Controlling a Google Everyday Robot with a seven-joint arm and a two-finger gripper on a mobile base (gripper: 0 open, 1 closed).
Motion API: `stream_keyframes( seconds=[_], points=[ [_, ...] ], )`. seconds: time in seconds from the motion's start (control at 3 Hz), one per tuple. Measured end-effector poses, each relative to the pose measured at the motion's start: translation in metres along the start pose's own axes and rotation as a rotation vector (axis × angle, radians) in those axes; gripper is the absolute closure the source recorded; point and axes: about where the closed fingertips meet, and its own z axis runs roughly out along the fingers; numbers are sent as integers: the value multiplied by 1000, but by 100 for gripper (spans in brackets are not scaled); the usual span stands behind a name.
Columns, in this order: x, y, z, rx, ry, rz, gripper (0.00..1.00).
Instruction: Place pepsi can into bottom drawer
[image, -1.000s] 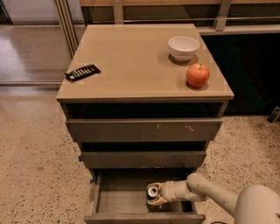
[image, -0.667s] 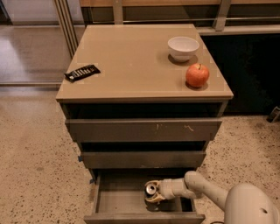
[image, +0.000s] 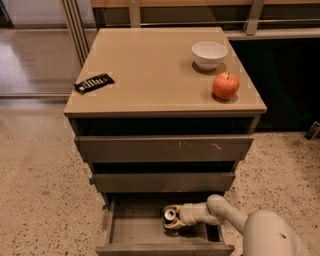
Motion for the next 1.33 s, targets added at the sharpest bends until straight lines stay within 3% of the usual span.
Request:
stream_keyframes(
  seconds=[0.67,1.33],
  points=[
    [10,-5,10,-6,12,4,100],
    [10,-5,10,-6,12,4,59]
  ],
)
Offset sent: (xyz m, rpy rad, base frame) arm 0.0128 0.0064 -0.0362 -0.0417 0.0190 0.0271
